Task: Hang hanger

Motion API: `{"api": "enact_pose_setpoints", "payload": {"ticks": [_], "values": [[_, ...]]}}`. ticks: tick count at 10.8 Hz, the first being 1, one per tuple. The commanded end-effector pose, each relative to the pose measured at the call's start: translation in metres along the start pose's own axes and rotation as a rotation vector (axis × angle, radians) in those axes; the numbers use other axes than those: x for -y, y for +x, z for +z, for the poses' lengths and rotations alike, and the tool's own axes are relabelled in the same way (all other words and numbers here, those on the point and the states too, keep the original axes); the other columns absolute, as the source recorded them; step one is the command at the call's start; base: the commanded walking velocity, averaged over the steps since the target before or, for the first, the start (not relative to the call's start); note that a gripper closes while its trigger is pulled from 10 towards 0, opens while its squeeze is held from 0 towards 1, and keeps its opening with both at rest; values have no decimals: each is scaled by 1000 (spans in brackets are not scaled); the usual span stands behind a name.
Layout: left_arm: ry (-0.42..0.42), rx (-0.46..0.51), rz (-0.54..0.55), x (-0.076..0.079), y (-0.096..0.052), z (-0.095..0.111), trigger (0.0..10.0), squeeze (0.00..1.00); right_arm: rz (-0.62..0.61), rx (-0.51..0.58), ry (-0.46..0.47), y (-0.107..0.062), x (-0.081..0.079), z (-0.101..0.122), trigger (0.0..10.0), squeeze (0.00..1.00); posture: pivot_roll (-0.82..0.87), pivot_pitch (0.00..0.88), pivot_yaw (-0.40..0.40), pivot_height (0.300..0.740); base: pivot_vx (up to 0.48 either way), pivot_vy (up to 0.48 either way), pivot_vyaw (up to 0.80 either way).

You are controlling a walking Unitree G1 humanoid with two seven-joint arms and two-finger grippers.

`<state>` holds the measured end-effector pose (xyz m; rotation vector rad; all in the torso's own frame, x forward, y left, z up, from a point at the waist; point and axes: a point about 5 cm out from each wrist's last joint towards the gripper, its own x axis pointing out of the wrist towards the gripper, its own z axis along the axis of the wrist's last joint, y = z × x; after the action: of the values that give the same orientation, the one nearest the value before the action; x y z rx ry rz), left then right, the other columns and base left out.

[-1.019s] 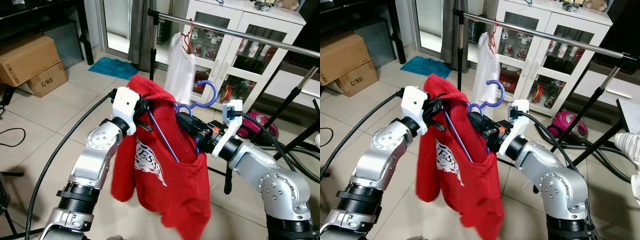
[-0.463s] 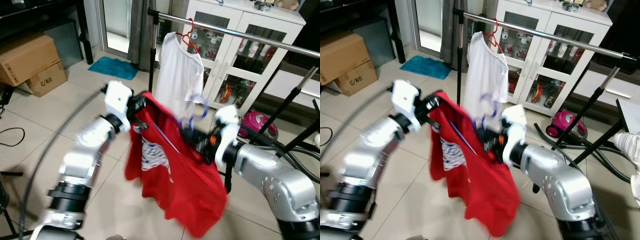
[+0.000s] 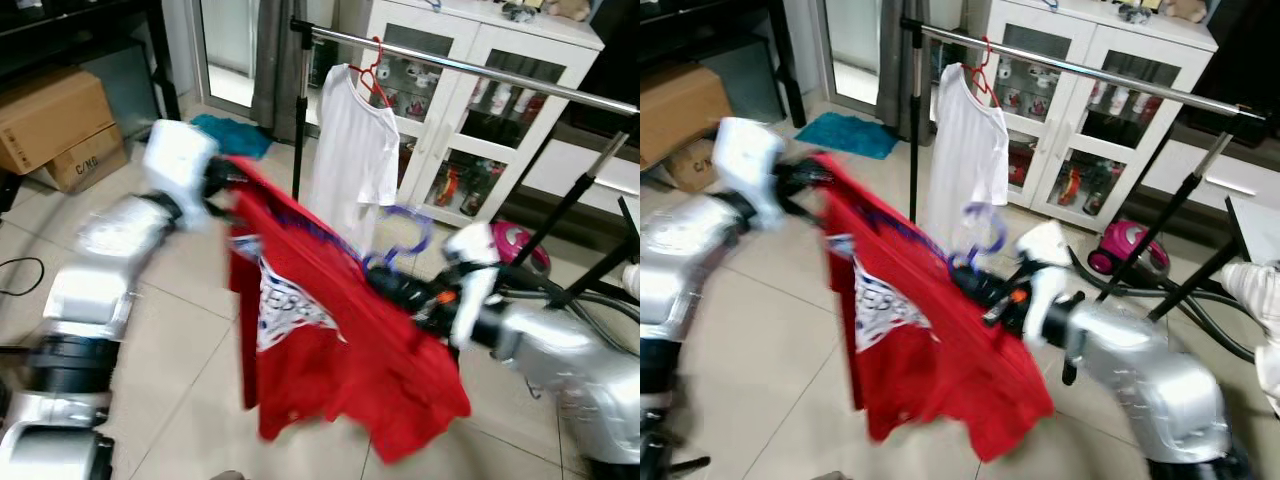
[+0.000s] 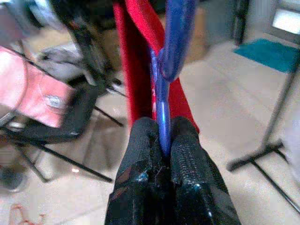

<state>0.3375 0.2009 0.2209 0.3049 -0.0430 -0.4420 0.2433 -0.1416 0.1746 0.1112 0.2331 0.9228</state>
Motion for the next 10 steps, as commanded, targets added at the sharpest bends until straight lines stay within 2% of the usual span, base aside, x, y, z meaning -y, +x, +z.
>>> {"api": "enact_pose_setpoints", "payload": {"ticks": [1, 2, 3, 4, 6, 7, 9, 10], "values": [[48, -21, 131, -34, -10, 5, 0, 0, -3, 15, 5, -19, 6, 4, 0, 0, -26, 0, -98, 740, 0, 0, 0], [45, -40, 168, -43, -13, 2, 0, 0, 31, 26, 2, -25, 5, 7, 0, 0, -26, 0, -98, 740, 0, 0, 0], [-9, -40, 226, -59, -15, -5, 0, 0, 120, 54, 22, -33, -1, 12, 0, 0, -25, 0, -96, 740, 0, 0, 0], [-95, -18, 216, -58, -12, -10, 0, 0, 133, 124, 60, -33, -2, 20, 0, 0, -24, 0, -98, 740, 0, 0, 0], [-186, 3, 184, -46, -4, -19, 0, 0, 163, 166, 81, -30, -5, 24, 0, 0, -30, 0, -97, 740, 0, 0, 0], [-276, 56, 55, -22, 8, -16, 0, 0, 62, 265, 136, -23, 3, 32, 0, 0, -31, 0, -93, 740, 0, 0, 0], [-367, 99, -81, 17, 18, -10, 0, 0, -182, 417, 217, -10, 27, 43, 0, 0, -32, 0, -90, 740, 0, 0, 0], [-408, 127, -209, 56, 27, 2, 0, 0, -292, 488, 214, 1, 35, 49, 0, 0, -28, 0, -92, 740, 0, 0, 0]]}}
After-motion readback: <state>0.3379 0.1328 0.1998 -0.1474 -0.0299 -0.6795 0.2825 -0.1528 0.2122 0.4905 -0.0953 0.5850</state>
